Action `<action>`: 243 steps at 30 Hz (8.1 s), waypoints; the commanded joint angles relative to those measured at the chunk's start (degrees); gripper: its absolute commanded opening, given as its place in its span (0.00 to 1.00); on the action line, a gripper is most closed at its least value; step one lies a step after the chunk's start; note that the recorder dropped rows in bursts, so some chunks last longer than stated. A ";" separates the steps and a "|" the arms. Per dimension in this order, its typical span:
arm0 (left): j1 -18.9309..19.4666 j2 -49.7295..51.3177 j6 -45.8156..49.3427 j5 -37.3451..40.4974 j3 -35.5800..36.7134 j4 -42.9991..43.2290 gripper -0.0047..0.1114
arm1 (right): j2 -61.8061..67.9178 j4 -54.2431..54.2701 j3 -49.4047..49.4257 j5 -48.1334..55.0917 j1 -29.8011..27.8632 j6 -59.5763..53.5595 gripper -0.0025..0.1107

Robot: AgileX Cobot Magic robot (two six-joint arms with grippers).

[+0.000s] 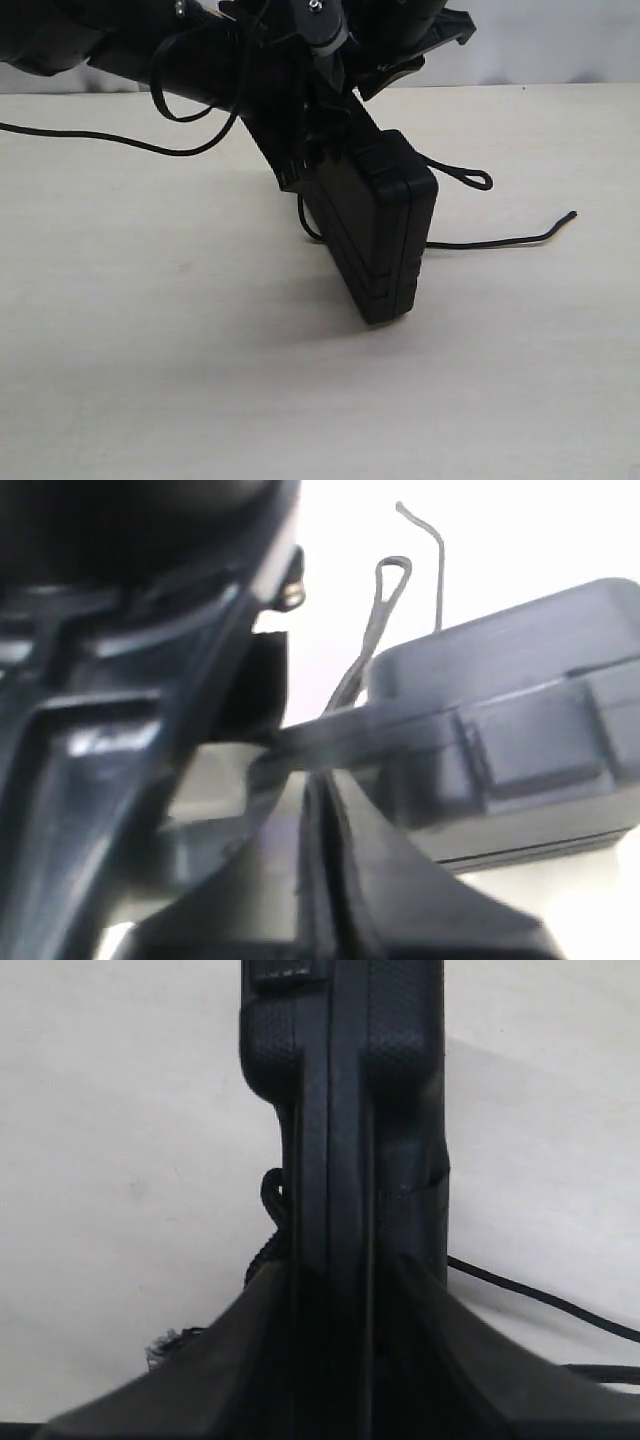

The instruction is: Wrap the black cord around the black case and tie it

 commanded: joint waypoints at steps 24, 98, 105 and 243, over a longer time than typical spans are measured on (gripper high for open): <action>0.08 -5.13 -23.11 10.58 -0.46 34.68 0.04 | 0.15 -0.85 0.18 0.46 -0.08 -4.20 0.30; 7.88 -0.66 27.06 -0.06 17.29 -20.51 0.53 | -8.86 5.38 28.37 -12.53 -17.36 -15.41 0.30; 7.99 -3.94 18.33 -4.56 17.29 -11.57 0.53 | -8.86 5.38 28.37 -12.67 -17.36 -15.81 0.30; 13.23 6.47 4.28 -5.63 18.14 -6.25 0.04 | 12.10 77.19 43.34 -17.74 -43.46 -82.12 0.06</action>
